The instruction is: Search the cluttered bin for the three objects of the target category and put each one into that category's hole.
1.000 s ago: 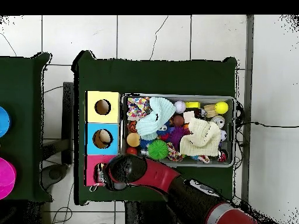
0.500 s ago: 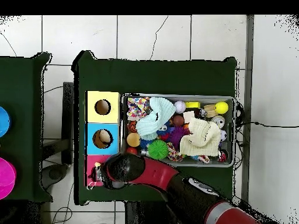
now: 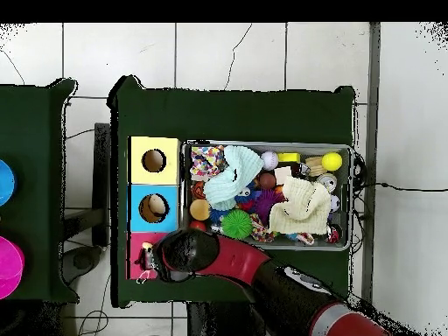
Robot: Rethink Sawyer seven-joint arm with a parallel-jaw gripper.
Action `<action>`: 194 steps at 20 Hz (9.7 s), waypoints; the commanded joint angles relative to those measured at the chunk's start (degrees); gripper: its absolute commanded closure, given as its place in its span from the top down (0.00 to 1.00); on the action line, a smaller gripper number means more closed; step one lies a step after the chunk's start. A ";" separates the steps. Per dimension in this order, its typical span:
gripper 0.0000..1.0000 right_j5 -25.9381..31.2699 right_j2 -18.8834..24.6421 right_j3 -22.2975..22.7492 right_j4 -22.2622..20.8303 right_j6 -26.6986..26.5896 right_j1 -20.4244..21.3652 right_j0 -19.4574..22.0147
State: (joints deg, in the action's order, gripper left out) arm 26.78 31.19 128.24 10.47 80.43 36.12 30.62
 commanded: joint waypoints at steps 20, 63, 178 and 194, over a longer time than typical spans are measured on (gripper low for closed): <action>1.00 -12.76 -12.69 -11.64 -11.07 10.66 13.35 -7.64; 1.00 -14.34 -22.15 4.44 4.95 18.23 23.88 -21.72; 0.00 -36.41 -19.75 1.22 7.52 22.34 1.74 -29.60; 0.00 -48.53 -19.14 -4.69 4.53 23.26 -10.28 -29.34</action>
State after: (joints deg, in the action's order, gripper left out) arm -20.64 8.22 133.17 12.33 87.85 37.01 0.93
